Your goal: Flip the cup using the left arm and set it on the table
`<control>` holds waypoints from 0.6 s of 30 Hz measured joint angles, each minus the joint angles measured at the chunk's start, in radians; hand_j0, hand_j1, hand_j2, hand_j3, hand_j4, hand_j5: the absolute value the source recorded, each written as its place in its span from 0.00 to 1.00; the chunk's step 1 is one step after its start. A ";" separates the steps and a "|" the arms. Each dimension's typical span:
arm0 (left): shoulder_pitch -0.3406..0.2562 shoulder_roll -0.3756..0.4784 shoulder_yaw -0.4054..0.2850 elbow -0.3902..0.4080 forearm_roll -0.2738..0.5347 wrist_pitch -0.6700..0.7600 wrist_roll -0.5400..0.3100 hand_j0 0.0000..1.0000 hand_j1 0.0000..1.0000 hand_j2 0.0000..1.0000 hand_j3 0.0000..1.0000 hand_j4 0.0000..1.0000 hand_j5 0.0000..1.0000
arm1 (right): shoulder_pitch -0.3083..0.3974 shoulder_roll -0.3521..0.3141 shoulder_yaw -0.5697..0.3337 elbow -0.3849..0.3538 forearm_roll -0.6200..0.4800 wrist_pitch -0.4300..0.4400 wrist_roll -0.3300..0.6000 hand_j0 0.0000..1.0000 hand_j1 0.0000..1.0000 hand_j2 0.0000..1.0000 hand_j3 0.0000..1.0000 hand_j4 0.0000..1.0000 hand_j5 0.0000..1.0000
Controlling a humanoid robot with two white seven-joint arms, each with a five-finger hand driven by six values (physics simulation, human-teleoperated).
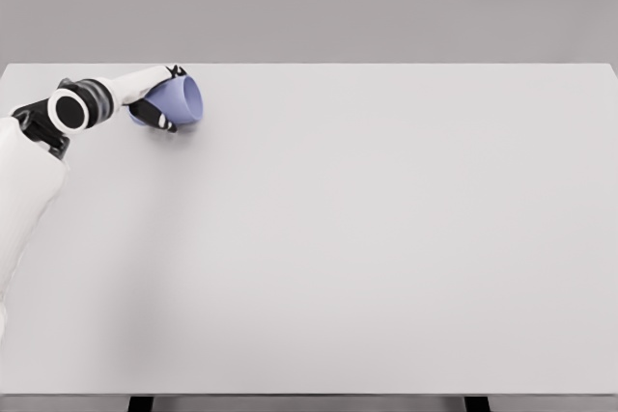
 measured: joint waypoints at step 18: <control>0.032 0.163 0.012 0.052 0.529 -0.480 0.000 0.45 0.45 0.45 0.45 0.45 0.45 | 0.000 0.000 0.000 0.000 0.000 0.000 0.000 1.00 1.00 1.00 1.00 1.00 1.00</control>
